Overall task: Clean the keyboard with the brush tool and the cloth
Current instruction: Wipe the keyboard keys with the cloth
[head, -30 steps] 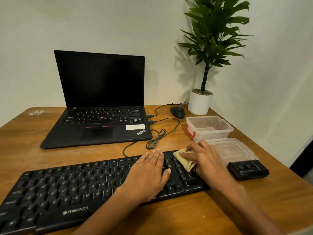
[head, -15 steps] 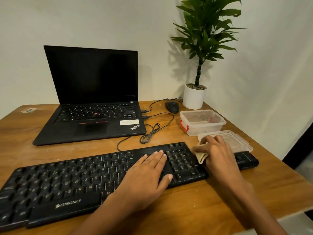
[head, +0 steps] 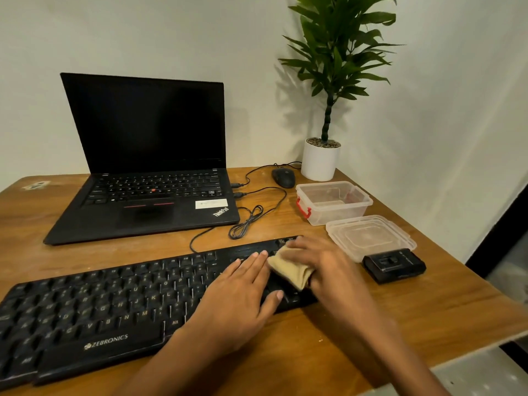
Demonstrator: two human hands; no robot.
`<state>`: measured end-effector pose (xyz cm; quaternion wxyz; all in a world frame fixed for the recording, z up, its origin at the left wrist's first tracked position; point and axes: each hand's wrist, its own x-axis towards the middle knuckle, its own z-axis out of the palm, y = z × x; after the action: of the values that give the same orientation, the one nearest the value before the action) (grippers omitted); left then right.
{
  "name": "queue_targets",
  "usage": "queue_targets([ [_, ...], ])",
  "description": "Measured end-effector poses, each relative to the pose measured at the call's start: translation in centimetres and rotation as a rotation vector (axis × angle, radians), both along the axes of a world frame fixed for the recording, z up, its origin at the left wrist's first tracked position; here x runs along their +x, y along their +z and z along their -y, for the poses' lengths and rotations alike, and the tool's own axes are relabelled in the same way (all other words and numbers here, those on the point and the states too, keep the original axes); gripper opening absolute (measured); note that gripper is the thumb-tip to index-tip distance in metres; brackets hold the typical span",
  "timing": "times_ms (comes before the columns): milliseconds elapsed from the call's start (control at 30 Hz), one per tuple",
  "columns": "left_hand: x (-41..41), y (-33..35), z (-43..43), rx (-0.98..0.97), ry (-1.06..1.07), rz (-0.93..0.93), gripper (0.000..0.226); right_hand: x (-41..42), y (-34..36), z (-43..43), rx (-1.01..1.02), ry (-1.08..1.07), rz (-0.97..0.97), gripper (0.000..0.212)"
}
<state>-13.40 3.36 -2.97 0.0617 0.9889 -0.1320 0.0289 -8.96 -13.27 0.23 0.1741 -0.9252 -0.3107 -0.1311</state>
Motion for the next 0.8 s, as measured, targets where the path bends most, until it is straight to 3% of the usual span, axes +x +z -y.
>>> queue_targets([
  [67,0.0,0.0,-0.1,0.006,0.004,0.001,0.077,-1.0,-0.7,0.3,-0.011,0.014,-0.037,0.05],
  [233,-0.3,0.4,0.2,0.004,0.02,-0.034,0.061,-0.2,0.7,3.2,0.036,-0.198,-0.026,0.044],
  [400,-0.1,0.0,0.0,0.033,0.013,-0.013,0.069,-3.1,-0.9,1.2,-0.021,0.018,-0.093,0.05],
  [567,-0.3,0.4,0.2,0.004,0.02,-0.037,0.061,-2.1,-0.1,3.6,0.019,-0.26,-0.064,0.046],
  [733,-0.2,0.1,0.1,0.025,0.023,-0.007,0.064,-4.8,-1.2,1.1,0.0,-0.1,-0.125,0.049],
  [800,-0.3,0.2,0.1,0.013,0.02,-0.02,0.06,-4.9,-2.0,1.7,0.032,-0.168,-0.129,0.045],
])
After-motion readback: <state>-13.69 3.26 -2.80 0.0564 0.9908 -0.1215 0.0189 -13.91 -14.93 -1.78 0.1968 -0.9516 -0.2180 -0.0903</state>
